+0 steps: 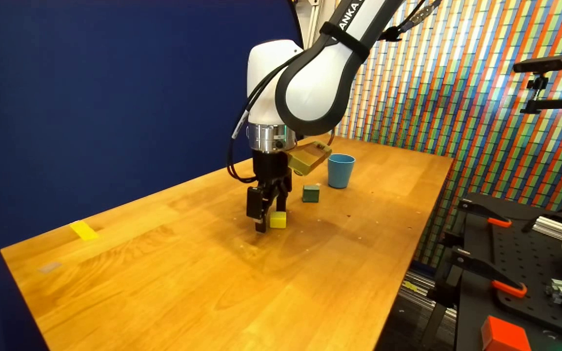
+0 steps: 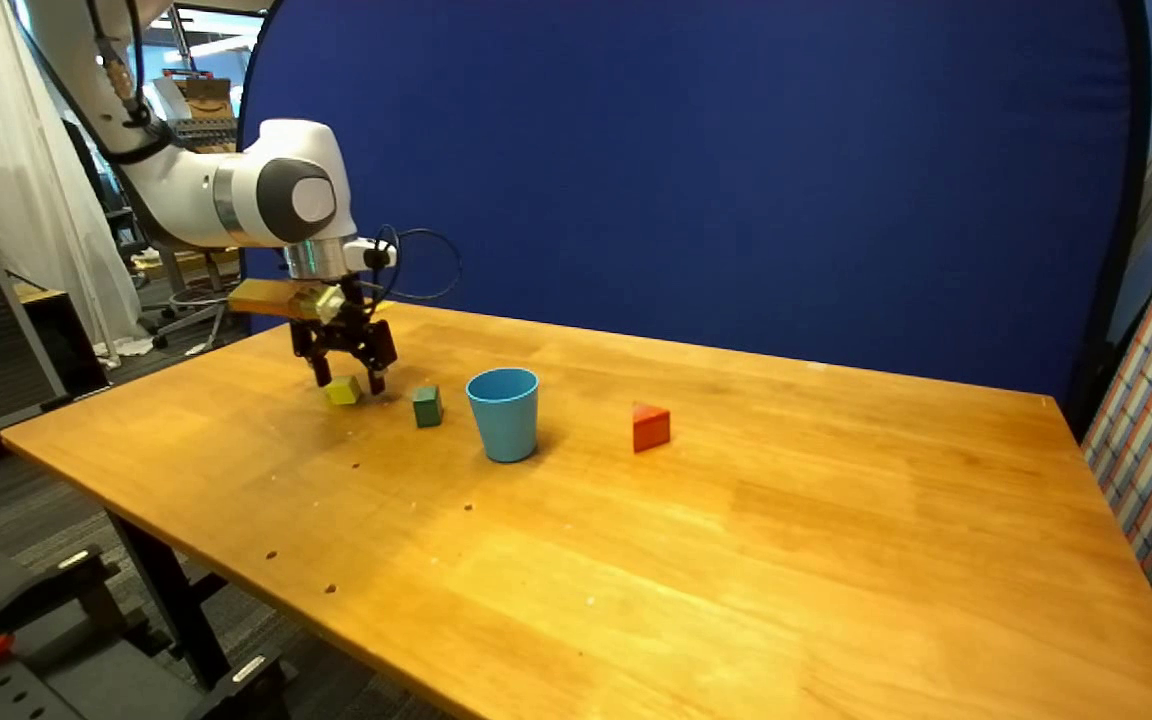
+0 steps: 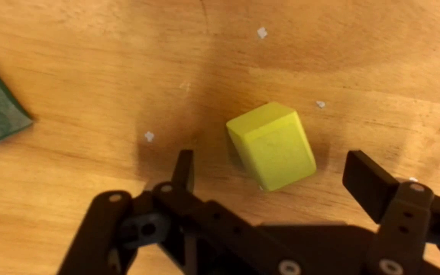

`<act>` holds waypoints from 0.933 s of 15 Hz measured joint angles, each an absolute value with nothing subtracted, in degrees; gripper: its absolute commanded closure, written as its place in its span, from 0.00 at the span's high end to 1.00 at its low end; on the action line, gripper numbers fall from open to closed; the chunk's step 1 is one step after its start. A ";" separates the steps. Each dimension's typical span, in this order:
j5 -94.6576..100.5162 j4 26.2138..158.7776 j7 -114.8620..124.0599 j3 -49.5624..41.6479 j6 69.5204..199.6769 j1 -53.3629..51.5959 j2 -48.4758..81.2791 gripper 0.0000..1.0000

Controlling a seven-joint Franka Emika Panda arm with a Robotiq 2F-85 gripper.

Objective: Put the yellow block in the cup

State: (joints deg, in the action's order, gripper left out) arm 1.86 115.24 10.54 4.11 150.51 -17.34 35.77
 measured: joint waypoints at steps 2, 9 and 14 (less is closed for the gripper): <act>1.86 115.60 13.00 4.05 148.46 -17.34 35.16 1.00; 5.83 119.40 16.79 2.22 151.31 -18.99 32.72 0.34; 10.34 122.23 19.66 -0.74 156.86 -23.46 32.23 0.13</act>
